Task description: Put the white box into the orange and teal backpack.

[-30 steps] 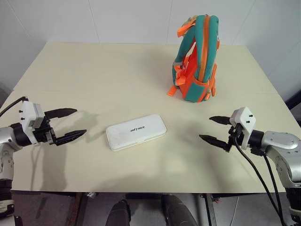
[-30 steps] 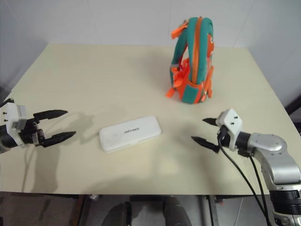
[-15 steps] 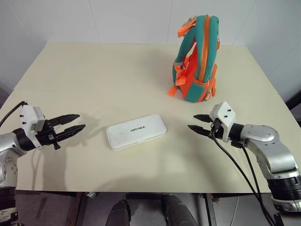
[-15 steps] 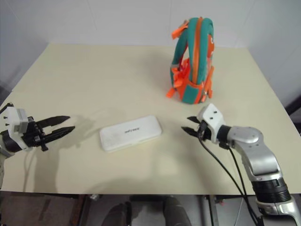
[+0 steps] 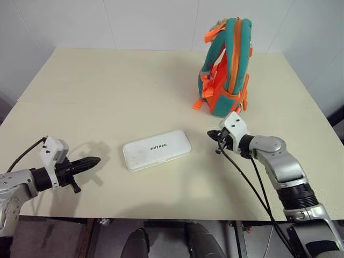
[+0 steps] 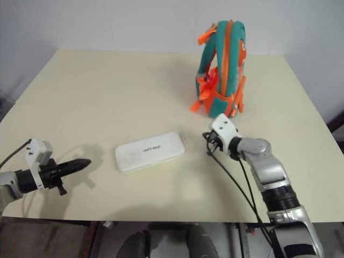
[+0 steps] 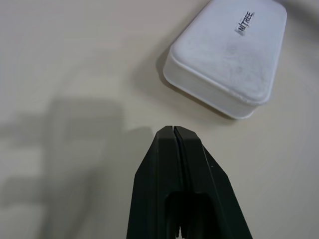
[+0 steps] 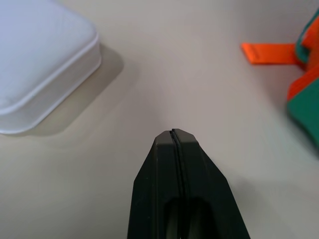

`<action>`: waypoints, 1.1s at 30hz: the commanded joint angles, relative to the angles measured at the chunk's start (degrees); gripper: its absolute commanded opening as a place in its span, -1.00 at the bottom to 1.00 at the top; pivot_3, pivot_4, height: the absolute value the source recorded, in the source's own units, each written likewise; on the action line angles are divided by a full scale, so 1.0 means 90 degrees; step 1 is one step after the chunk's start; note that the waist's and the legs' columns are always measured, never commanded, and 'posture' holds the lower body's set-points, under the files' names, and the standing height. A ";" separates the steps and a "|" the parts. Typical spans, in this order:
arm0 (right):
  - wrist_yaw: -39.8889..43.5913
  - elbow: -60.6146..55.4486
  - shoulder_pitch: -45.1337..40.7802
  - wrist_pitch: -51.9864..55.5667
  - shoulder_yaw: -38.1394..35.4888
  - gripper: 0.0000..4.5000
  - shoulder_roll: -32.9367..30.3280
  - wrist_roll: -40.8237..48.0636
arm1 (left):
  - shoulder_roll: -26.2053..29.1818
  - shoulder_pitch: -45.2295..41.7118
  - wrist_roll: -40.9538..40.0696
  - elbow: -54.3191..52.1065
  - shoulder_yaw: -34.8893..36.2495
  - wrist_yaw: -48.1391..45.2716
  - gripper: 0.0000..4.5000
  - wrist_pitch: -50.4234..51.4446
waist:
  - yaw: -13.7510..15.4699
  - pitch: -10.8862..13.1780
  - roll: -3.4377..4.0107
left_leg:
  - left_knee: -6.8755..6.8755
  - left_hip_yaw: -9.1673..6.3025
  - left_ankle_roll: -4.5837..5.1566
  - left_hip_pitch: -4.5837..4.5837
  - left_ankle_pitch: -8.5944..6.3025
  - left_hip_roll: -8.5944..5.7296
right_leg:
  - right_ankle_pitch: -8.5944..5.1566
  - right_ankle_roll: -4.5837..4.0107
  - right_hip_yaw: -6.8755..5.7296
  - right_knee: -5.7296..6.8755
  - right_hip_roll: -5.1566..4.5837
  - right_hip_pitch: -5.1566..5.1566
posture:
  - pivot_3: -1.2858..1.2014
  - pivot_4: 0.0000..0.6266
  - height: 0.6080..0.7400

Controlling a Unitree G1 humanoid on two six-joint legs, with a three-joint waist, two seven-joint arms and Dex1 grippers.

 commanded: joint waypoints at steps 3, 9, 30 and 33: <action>-0.0076 0.0462 -0.0324 -0.0004 0.0233 -1.00 0.0197 -0.0346 | -0.0247 -0.0430 0.0169 0.0092 -0.0383 0.0394 -0.99 0.0103 | -0.0001 -0.0001 -0.0002 | 0.0000 0.0000 0.0000 0.0000 0.0000 -0.0001 | 0.0001 0.0001 0.0000 0.0001 0.0000 -0.0001 | 0.03 -0.52 1.00; -0.0069 0.0746 -0.0554 0.0040 0.0316 -1.00 0.0495 -0.0462 | -0.0489 -0.0809 0.0166 0.0201 -0.0753 0.0415 -0.99 0.0129 | -0.0061 -0.0007 -0.0011 | 0.0019 0.0001 0.0000 0.0003 0.0000 -0.0001 | 0.0011 0.0005 0.0003 0.0004 0.0001 0.0007 | 0.03 -0.52 1.00; 0.0742 -0.1019 -0.0173 0.1315 0.0682 -1.00 0.0574 -0.0012 | -0.0472 -0.1267 0.0321 0.0311 -0.1507 0.0017 -0.99 0.0242 | -0.0051 -0.0008 -0.0013 | 0.0013 -0.0002 0.0000 -0.0002 0.0000 -0.0003 | 0.0011 0.0006 0.0002 -0.0002 0.0001 0.0004 | 0.03 -0.52 1.00; 0.0853 -0.1288 -0.0101 0.1450 0.0708 -1.00 0.0512 0.0073 | -0.0467 -0.1310 0.0344 0.0297 -0.1549 -0.0042 -0.99 0.0240 | -0.0022 -0.0008 -0.0013 | 0.0011 -0.0002 0.0000 -0.0003 -0.0001 -0.0002 | 0.0010 0.0006 0.0001 -0.0005 0.0001 0.0004 | 0.03 -0.52 1.00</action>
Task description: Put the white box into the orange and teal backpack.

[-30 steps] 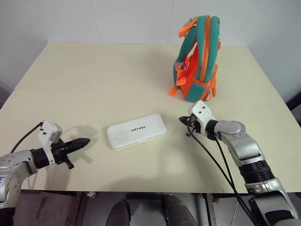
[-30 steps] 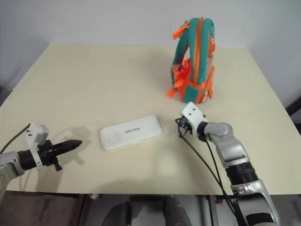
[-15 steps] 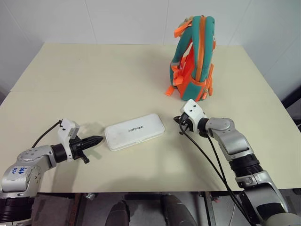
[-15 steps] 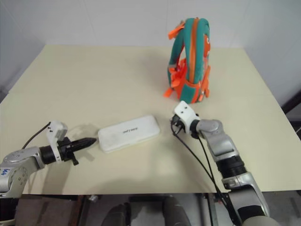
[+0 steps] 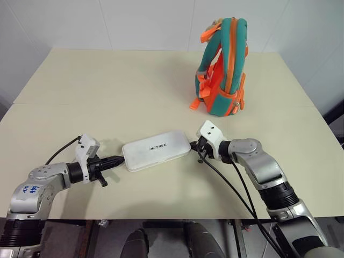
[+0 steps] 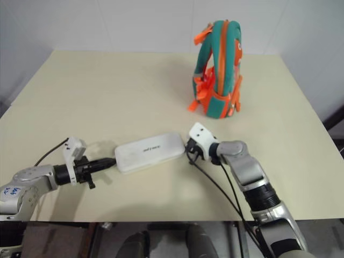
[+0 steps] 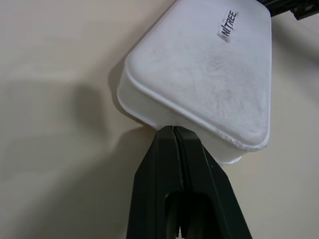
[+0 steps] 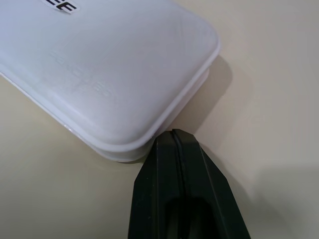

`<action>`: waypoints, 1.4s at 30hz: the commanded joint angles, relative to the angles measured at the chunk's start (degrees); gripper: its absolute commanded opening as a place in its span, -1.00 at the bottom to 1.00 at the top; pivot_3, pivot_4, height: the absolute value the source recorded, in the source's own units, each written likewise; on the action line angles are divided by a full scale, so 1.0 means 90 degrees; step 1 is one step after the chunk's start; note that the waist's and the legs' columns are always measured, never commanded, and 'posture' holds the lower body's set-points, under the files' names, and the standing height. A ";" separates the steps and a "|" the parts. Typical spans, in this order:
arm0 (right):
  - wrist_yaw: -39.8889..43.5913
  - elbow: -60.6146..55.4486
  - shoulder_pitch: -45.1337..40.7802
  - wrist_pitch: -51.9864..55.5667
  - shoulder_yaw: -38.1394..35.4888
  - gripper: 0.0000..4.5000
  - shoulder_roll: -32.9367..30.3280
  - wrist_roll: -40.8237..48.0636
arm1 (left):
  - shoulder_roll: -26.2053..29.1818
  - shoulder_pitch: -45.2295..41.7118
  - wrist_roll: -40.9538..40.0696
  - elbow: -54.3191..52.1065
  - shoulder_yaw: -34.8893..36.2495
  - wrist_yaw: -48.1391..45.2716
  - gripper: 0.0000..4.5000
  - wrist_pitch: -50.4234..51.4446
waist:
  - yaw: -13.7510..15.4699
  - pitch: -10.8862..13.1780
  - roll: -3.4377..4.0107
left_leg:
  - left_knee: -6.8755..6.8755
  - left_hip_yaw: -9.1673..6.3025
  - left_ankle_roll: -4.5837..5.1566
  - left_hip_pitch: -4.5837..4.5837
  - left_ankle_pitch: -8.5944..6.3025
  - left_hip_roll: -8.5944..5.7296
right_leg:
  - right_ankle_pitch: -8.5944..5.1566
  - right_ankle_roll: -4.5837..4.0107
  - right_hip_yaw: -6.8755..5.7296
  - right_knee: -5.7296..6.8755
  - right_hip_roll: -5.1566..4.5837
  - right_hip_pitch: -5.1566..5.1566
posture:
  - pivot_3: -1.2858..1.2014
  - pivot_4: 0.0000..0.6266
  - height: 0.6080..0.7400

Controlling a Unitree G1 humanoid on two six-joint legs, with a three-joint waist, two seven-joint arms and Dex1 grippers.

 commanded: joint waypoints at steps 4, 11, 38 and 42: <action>0.0409 -0.0777 0.0127 0.0255 0.0112 -1.00 -0.0123 0.0355 | 0.0031 -0.0230 0.0080 -0.0003 -0.0131 -0.0228 -0.99 -0.0131 | 0.0027 0.0000 0.0000 | 0.0001 0.0000 0.0000 0.0000 0.0000 0.0000 | 0.0000 -0.0001 0.0000 0.0001 0.0000 0.0000 | 0.03 -0.52 1.00; 0.0753 -0.1415 0.0373 0.0751 0.0217 -1.00 -0.0503 0.0595 | 0.0069 -0.0339 0.0190 0.0013 -0.0191 -0.0378 -0.99 -0.0143 | 0.0029 0.0000 -0.0001 | -0.0001 0.0000 0.0001 -0.0002 -0.0001 -0.0001 | -0.0001 -0.0001 0.0000 -0.0004 0.0000 -0.0002 | 0.03 -0.52 1.00; 0.0951 -0.2075 0.1057 0.1202 -0.0043 -1.00 -0.1895 0.0863 | 0.0446 -0.0142 0.0456 0.0028 -0.0393 -0.0963 -0.99 -0.0309 | 0.0048 -0.0001 -0.0006 | -0.0005 0.0001 0.0008 -0.0006 -0.0005 -0.0002 | -0.0002 -0.0002 0.0000 -0.0029 -0.0004 0.0003 | 0.03 -0.52 1.00; 0.0934 -0.1969 0.1159 0.1096 -0.0269 -1.00 -0.2211 0.0856 | 0.0658 0.0083 0.0406 0.0030 -0.0153 -0.1008 -0.99 -0.0328 | 0.0059 -0.0001 -0.0008 | -0.0007 0.0001 0.0012 -0.0010 -0.0008 -0.0003 | -0.0001 -0.0001 -0.0001 -0.0039 -0.0007 0.0004 | 0.03 -0.52 1.00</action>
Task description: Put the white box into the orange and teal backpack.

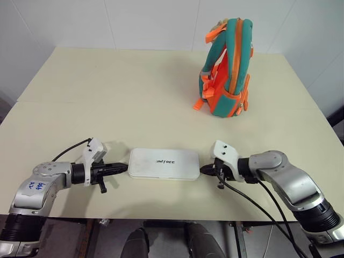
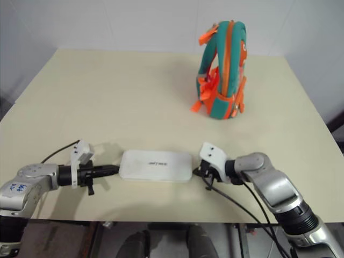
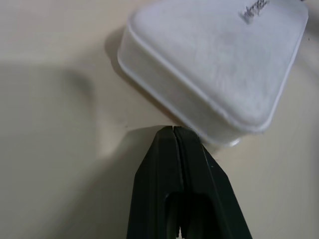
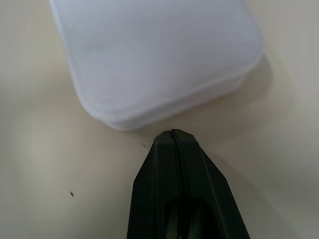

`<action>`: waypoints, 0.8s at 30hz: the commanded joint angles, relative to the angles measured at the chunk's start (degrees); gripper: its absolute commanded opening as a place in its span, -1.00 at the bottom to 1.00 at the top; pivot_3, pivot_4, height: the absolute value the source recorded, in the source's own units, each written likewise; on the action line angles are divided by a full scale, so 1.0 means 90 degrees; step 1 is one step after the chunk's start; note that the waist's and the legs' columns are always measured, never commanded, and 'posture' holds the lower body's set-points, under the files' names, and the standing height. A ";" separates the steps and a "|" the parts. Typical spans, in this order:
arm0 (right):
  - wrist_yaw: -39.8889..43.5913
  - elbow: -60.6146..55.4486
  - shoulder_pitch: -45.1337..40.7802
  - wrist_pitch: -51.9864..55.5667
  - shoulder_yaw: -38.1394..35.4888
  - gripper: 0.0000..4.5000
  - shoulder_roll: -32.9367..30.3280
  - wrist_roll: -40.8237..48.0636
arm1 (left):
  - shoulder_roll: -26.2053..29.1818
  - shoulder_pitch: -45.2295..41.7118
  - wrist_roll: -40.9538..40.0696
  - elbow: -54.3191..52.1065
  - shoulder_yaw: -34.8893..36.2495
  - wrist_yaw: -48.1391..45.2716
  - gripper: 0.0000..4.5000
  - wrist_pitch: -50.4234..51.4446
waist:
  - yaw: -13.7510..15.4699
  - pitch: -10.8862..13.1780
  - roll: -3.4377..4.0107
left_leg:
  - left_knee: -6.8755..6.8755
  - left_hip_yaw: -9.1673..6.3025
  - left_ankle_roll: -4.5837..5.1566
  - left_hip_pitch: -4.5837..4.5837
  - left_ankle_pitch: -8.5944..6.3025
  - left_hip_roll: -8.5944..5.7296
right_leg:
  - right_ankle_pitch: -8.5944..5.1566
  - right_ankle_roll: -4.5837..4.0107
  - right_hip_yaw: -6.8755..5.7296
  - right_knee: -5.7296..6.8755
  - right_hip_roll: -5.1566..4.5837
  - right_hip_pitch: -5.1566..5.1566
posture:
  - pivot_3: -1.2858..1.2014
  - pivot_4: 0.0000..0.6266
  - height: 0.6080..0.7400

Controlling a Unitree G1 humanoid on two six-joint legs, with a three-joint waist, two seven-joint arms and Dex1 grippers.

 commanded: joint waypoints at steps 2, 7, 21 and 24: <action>-0.0074 0.0184 0.0141 -0.0089 -0.0414 -1.00 -0.0403 -0.0046 | 0.0267 0.0164 -0.0053 -0.0166 0.0429 -0.0027 -0.99 -0.0056 | 0.0006 0.0000 0.0000 | -0.0001 0.0001 0.0001 0.0000 -0.0001 -0.0001 | 0.0000 0.0000 0.0000 -0.0004 -0.0002 0.0001 | 0.03 -0.52 1.00; -0.0299 0.0492 0.0197 -0.0572 -0.0982 -0.92 -0.0574 -0.0089 | 0.0175 -0.0130 0.0107 0.0276 0.0871 0.0390 -0.91 -0.0459 | 0.0019 0.0001 -0.0002 | 0.0000 0.0004 0.0003 -0.0001 -0.0002 -0.0004 | -0.0006 -0.0012 0.0002 -0.0016 -0.0005 0.0005 | 0.03 -0.52 1.00; -0.0267 0.0257 0.0339 -0.0479 -0.1434 1.00 -0.0825 0.0247 | 0.0284 -0.0855 -0.0678 0.0544 0.1077 0.0197 0.99 0.0659 | -0.0007 0.0004 -0.0006 | -0.0020 0.0007 0.0006 -0.0002 -0.0005 -0.0003 | 0.0000 0.0008 0.0002 -0.0011 -0.0004 -0.0006 | 0.03 -0.52 1.00; -0.0373 0.0284 0.0342 -0.0537 -0.1360 1.00 -0.0750 0.0209 | 0.0317 -0.0970 -0.0640 0.0675 0.0930 0.0034 1.00 0.0772 | -0.0005 0.0004 -0.0006 | -0.0017 0.0007 0.0006 -0.0002 -0.0005 -0.0004 | 0.0001 0.0009 0.0002 -0.0011 -0.0005 -0.0005 | 0.03 -0.52 1.00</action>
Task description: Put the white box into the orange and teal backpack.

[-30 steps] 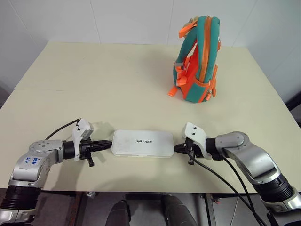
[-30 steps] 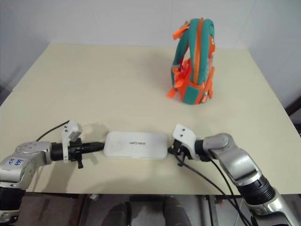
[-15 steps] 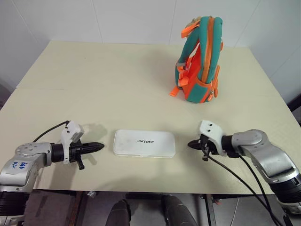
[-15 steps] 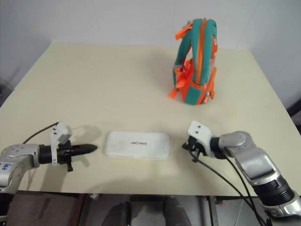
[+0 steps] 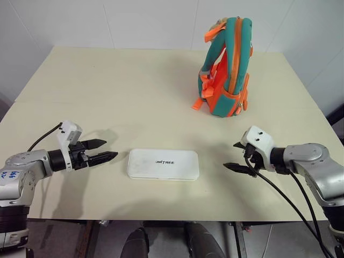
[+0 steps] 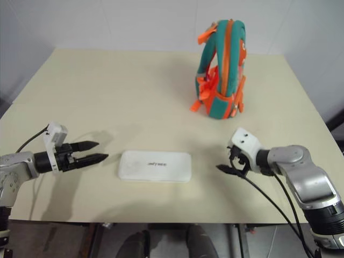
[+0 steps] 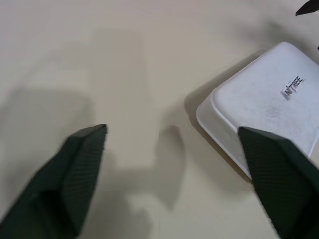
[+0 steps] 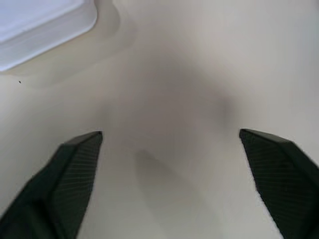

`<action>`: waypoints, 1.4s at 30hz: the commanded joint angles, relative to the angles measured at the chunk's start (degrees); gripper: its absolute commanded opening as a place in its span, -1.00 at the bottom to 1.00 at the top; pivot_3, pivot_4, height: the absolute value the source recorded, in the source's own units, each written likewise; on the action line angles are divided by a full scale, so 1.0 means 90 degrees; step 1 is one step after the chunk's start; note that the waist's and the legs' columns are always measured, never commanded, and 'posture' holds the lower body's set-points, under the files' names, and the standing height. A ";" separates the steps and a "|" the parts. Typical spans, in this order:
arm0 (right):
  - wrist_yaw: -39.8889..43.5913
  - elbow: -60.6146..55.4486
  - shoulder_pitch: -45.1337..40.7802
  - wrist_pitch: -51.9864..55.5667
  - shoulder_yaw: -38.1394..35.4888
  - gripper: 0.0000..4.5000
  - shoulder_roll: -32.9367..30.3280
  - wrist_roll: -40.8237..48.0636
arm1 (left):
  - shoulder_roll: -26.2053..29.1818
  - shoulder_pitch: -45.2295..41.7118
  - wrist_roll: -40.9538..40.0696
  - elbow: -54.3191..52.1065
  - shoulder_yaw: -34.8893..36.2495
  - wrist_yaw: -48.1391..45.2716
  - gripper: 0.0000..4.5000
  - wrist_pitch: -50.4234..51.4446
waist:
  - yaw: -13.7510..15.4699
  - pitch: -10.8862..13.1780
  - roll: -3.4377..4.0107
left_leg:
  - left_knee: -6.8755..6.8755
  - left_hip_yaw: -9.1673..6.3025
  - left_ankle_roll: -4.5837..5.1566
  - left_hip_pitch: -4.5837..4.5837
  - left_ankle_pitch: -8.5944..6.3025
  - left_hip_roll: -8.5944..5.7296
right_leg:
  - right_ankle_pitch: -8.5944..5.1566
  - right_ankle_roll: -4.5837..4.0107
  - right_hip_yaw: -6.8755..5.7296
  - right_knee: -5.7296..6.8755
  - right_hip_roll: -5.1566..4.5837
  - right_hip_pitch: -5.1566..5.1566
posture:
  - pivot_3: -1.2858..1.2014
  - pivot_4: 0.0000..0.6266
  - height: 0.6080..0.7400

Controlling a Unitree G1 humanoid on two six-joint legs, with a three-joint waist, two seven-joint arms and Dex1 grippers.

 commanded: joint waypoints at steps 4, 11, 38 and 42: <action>-0.0379 -0.0104 0.0020 -0.0217 0.0040 1.00 0.0236 -0.0126 | 0.0009 -0.0311 -0.0076 0.0246 -0.0218 -0.0250 1.00 0.0228 | -0.0009 0.0000 0.0000 | -0.0001 0.0000 0.0000 0.0001 0.0000 0.0000 | 0.0000 0.0000 0.0000 0.0000 0.0001 -0.0001 | 0.03 -0.52 1.00; -0.0706 0.0221 0.0057 -0.0747 0.0425 1.00 0.0547 -0.0612 | 0.0005 -0.0564 -0.0298 0.0325 -0.0546 -0.0392 1.00 0.1241 | -0.0007 0.0000 0.0000 | 0.0000 0.0000 0.0000 0.0000 0.0000 -0.0001 | 0.0000 0.0001 0.0000 0.0002 0.0001 -0.0001 | 0.03 -0.52 1.00; -0.0640 0.0202 -0.0573 -0.0751 0.1118 1.00 0.1130 -0.0827 | -0.0360 -0.1196 -0.0885 0.1296 -0.0936 -0.0531 1.00 0.3348 | -0.0019 -0.0003 -0.0005 | 0.0038 -0.0005 -0.0002 0.0008 0.0002 -0.0001 | 0.0000 0.0000 0.0002 0.0049 0.0006 0.0002 | 0.03 -0.52 1.00; -0.0637 0.0247 -0.0587 -0.0784 0.1153 1.00 0.1168 -0.0825 | -0.0156 -0.1303 -0.0911 0.1302 -0.1193 -0.0603 1.00 0.3808 | -0.0017 -0.0003 -0.0006 | 0.0037 -0.0006 -0.0001 0.0008 0.0002 -0.0001 | -0.0001 -0.0001 0.0001 0.0048 0.0006 0.0001 | 0.03 -0.52 1.00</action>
